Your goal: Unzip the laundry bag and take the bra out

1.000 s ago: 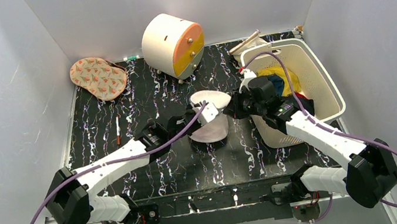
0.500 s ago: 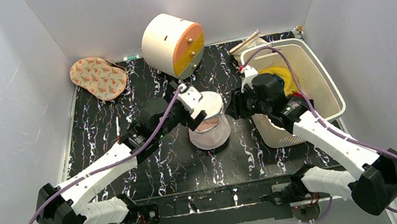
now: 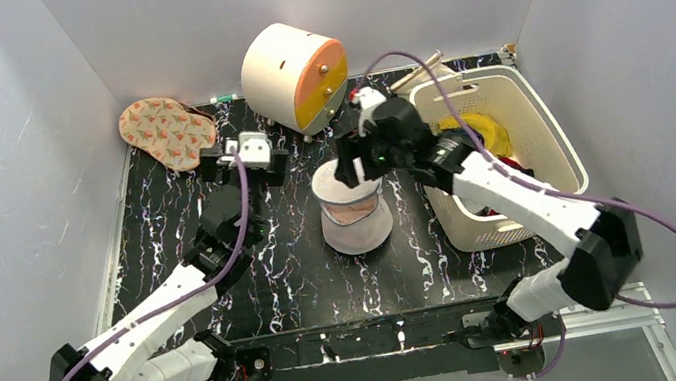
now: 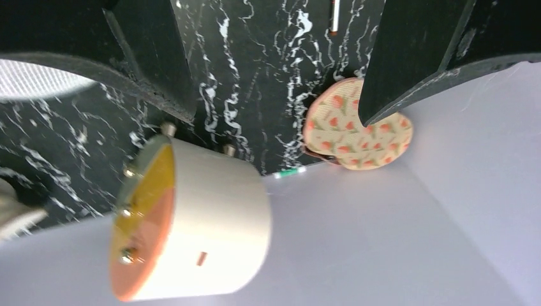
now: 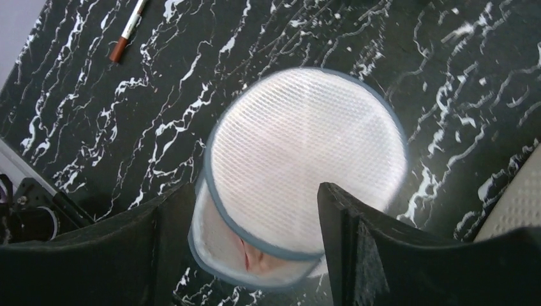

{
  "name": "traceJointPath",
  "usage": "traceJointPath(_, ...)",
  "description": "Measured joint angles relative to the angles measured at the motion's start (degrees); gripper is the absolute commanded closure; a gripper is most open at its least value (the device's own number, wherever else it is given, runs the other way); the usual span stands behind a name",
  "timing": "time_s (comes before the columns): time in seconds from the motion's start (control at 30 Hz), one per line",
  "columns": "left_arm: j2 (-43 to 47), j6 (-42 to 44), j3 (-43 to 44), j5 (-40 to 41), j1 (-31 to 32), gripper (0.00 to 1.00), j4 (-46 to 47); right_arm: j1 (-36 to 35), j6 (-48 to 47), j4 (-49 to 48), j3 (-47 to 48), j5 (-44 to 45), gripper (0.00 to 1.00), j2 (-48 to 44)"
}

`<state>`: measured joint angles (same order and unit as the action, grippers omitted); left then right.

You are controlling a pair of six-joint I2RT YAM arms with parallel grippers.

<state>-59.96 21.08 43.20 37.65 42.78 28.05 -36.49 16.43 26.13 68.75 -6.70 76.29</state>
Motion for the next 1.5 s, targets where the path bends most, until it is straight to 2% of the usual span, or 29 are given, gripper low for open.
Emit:
traceJointPath(0.17, 4.5, 3.78, -3.15, 8.31, -1.2, 0.02, 9.33, -8.7, -1.4, 5.4, 13.05, 11.04, 0.13, 13.29)
traceJointPath(0.2, 4.94, 3.85, -3.58, 10.1, -1.57, 0.02, 11.78, -12.41, -1.86, 9.01, 19.54, 18.23, 0.13, 19.63)
traceJointPath(0.23, 5.05, 3.98, -3.61, 10.4, -1.86, 0.02, 12.11, -13.07, -2.05, 10.43, 20.94, 20.22, 0.14, 21.22)
traceJointPath(0.27, 5.4, 3.98, -3.82, 10.47, -2.19, 0.02, 12.31, -14.51, -2.51, 15.17, 26.27, 24.22, 0.15, 24.94)
traceJointPath(0.37, 6.95, 3.91, -4.04, 11.08, -3.1, 0.02, 12.7, -17.97, -3.43, 18.47, 38.07, 33.2, 0.19, 36.76)
traceJointPath(0.43, 7.98, 4.02, -4.44, 12.17, -4.26, 0.02, 13.62, -20.11, -4.2, 23.02, 40.26, 37.73, 0.26, 42.56)
traceJointPath(0.53, 8.09, 3.34, -4.66, 12.11, -5.16, 0.02, 13.6, -20.41, -4.46, 24.79, 41.79, 41.51, 0.35, 45.7)
traceJointPath(0.63, 8.09, 2.05, -4.66, 11.5, -6.1, 0.02, 13.22, -20.57, -4.59, 24.83, 42.01, 43.41, 0.44, 45.97)
traceJointPath(0.8, 7.89, -1.07, -4.66, 9.97, -8.17, 0.01, 10.21, -21.27, -4.76, 23.56, 42.12, 45.09, 0.76, 45.97)
traceJointPath(0.93, 7.87, -2.95, -4.63, 9.11, -9.01, 0.01, 8.7, -21.55, -4.55, 22.84, 42.12, 45.81, 0.92, 45.94)
traceJointPath(1.03, 7.76, -3.98, -4.52, 8.66, -9.33, 0.02, 7.91, -21.59, -4.31, 22.77, 42.12, 45.77, 0.98, 45.77)
traceJointPath(1.2, 7.39, -6.08, -3.89, 7.63, -9.73, 0.02, 6.56, -21.57, -3.67, 22.08, 40.59, 44.46, 0.99, 42.73)
traceJointPath(1.37, 5.95, -9.14, -3.17, 3.17, -9.7, 0.02, 3.45, -21.51, -1.44, 17.14, 32.28, 41.79, 1.0, 31.61)
traceJointPath(1.5, 3.58, -12.57, -1.51, -1.31, -9.7, 0.02, 0.04, -21.0, 2.73, 9.94, 20.39, 40.89, 1.0, 18.93)
